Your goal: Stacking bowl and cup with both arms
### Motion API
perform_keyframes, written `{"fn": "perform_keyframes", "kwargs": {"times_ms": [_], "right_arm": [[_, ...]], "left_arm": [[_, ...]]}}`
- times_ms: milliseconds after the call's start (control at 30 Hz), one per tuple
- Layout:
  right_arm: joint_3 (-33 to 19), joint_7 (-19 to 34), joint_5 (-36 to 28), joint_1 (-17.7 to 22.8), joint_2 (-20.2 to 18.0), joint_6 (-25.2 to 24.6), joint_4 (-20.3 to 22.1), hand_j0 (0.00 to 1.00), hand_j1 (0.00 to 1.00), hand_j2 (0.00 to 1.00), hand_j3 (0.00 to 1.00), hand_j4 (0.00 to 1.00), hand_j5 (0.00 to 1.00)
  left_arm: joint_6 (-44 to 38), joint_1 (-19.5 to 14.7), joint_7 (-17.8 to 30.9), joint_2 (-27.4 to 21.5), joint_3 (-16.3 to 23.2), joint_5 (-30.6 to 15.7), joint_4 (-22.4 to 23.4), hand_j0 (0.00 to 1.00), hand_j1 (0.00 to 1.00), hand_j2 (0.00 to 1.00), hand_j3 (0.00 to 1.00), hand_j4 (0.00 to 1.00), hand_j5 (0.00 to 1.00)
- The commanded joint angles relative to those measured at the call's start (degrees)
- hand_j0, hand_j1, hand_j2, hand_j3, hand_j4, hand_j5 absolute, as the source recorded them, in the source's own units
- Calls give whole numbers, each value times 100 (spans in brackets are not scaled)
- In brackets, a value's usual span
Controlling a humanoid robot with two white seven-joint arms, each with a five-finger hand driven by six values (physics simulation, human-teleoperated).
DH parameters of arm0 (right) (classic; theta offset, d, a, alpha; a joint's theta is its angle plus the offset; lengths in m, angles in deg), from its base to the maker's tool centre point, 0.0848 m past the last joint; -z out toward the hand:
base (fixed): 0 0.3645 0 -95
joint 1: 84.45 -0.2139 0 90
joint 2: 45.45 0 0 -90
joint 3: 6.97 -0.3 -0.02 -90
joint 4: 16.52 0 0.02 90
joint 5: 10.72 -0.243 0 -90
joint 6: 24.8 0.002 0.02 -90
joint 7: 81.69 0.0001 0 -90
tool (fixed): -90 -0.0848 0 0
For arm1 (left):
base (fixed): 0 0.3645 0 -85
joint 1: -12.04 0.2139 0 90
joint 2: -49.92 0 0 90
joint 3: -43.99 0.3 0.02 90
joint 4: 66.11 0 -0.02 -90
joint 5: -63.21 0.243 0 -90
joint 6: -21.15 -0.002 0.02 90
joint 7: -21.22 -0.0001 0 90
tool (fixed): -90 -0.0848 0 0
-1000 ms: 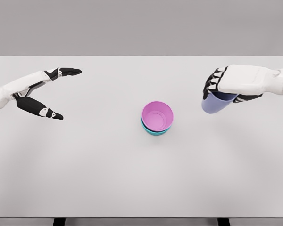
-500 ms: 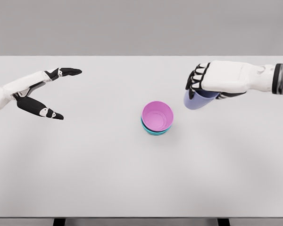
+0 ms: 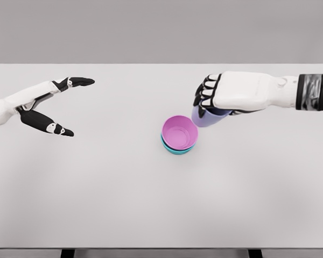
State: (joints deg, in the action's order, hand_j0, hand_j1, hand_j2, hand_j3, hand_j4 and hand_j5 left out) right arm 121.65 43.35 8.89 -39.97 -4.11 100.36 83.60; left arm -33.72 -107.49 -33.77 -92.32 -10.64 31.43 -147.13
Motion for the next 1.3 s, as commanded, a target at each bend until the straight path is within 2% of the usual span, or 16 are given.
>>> {"fn": "perform_keyframes", "kwargs": {"times_ms": [0,533,900,1267], "right_arm": [[14,-4,-27,0,58,-16,34,58,58,58,58,58,58],[313,-4,-27,-35,243,-16,34,59,59,59,59,59,59],[559,-4,8,-132,506,-16,34,59,59,59,59,59,59],[726,-4,307,-184,621,-16,-212,59,59,59,59,59,59]], "left_arm": [[-13,0,-1,-5,-4,-47,-2,100,100,100,100,100,100],[-13,0,-1,-5,-12,-47,-2,100,100,100,100,100,100],[-13,9,-1,-5,-12,-47,-2,100,100,100,100,100,100],[-13,9,-1,-5,-12,-47,-2,100,100,100,100,100,100]]}}
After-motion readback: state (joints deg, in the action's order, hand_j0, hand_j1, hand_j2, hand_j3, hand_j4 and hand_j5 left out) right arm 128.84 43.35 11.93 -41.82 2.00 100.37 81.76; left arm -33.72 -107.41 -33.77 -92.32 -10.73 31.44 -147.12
